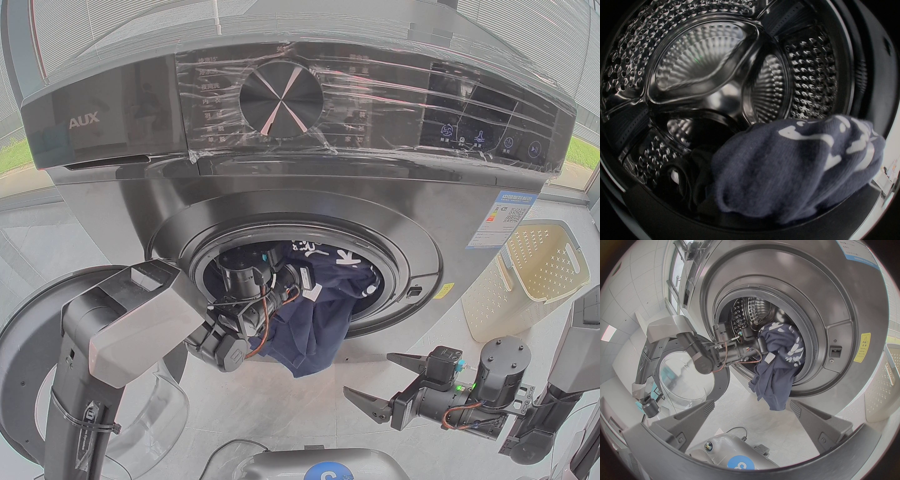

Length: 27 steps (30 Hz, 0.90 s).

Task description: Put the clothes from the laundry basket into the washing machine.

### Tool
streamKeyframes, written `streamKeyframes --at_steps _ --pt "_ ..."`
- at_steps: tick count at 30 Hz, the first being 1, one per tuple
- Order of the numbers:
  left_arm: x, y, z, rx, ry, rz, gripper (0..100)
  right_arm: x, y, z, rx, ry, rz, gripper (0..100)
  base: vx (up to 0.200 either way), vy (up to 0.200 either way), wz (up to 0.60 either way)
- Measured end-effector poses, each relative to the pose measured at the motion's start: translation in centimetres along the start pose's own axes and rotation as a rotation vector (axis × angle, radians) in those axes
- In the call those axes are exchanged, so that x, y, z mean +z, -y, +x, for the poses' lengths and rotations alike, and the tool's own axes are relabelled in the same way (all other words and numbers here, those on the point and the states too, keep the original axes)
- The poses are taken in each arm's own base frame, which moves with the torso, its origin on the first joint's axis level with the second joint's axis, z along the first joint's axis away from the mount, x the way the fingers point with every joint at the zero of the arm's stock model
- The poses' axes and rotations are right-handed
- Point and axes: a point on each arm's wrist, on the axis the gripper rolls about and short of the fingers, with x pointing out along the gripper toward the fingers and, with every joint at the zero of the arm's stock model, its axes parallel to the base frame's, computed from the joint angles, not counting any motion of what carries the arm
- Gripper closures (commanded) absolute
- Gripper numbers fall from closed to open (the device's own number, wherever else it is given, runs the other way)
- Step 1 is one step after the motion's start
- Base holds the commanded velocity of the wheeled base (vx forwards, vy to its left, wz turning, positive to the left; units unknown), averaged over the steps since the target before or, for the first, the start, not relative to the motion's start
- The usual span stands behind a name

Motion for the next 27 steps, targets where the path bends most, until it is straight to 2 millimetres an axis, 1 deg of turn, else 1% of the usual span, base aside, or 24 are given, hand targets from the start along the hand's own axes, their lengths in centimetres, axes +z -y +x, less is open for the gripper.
streamKeyframes --at_steps 4,5,9,14,17,20,23,25,26,27 --pt "0.6 -0.9 1.7 0.047 0.042 0.000 100 -0.1 -0.1 0.0 0.002 -0.004 0.000 0 0.000 0.000 0.00" --pt "0.6 -1.1 1.9 0.061 0.044 0.001 0 -0.1 -0.1 0.0 0.003 -0.004 0.000 0 0.000 0.000 0.00" --pt "0.5 -1.9 2.4 0.084 0.061 -0.005 0 -0.2 -0.1 0.1 0.004 -0.007 0.000 0 0.000 0.000 0.00" --pt "-0.4 -1.9 2.0 0.089 0.025 -0.032 0 -0.2 -0.1 0.1 0.004 -0.008 0.001 0 0.000 0.000 0.00" --pt "-1.1 -1.5 1.4 0.080 -0.015 -0.035 0 -0.2 -0.1 0.1 0.003 -0.009 0.001 0 0.000 0.000 0.00" --pt "-2.1 -1.0 0.3 0.058 -0.084 -0.035 0 -0.3 -0.1 0.1 0.004 -0.011 0.001 0 0.000 0.000 0.00" --pt "-3.2 0.2 -0.7 0.004 -0.152 -0.037 0 -0.3 -0.2 0.2 0.006 -0.013 0.001 0 0.000 0.000 0.00" --pt "-3.7 0.8 -1.1 -0.015 -0.177 -0.037 0 -0.4 -0.2 0.2 0.008 -0.015 0.001 0 0.000 0.000 0.00" --pt "-4.0 1.0 -1.2 -0.021 -0.187 -0.036 100 -0.4 -0.3 0.2 0.009 -0.015 0.001 0 0.000 0.000 0.00" --pt "-4.2 1.2 -1.3 -0.025 -0.195 -0.036 100 -0.4 -0.3 0.3 0.010 -0.015 0.000 0 0.000 0.000 0.00"
